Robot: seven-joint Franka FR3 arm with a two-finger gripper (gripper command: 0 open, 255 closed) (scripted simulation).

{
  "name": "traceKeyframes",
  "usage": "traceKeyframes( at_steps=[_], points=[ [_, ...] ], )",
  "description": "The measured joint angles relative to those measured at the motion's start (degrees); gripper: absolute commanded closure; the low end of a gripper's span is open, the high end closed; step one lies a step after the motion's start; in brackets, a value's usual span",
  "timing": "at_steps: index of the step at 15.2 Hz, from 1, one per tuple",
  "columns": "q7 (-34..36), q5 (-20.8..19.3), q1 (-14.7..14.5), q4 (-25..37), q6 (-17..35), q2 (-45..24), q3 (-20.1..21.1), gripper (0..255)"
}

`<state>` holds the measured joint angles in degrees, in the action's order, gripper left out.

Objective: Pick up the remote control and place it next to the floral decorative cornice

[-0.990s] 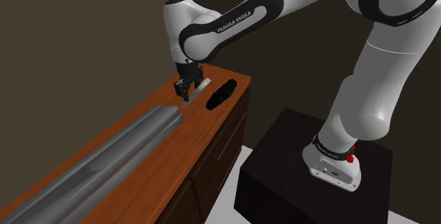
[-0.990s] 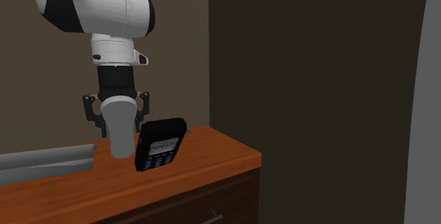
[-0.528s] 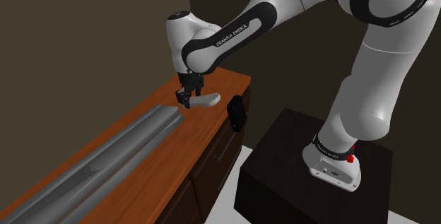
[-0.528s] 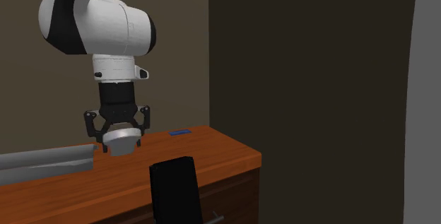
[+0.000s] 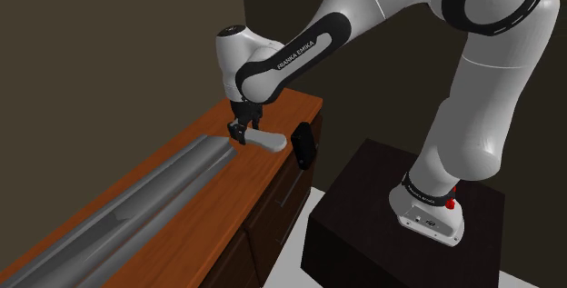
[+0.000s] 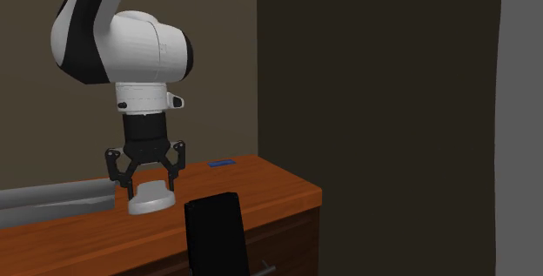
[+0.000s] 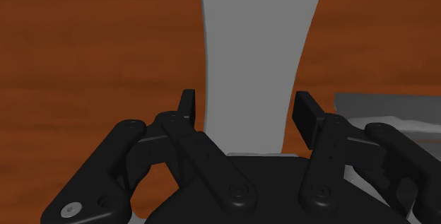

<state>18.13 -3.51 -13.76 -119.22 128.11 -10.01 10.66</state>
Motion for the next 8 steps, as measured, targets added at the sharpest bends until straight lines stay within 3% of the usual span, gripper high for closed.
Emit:
traceKeyframes(
  at_steps=[2,3,8],
  points=[
    [0.0,0.0,0.0,0.0,0.0,0.0,0.0,255],
    [0.0,0.0,0.0,0.0,0.0,0.0,0.0,0],
    [0.0,0.0,0.0,0.0,0.1,0.0,0.0,0]
  ],
)
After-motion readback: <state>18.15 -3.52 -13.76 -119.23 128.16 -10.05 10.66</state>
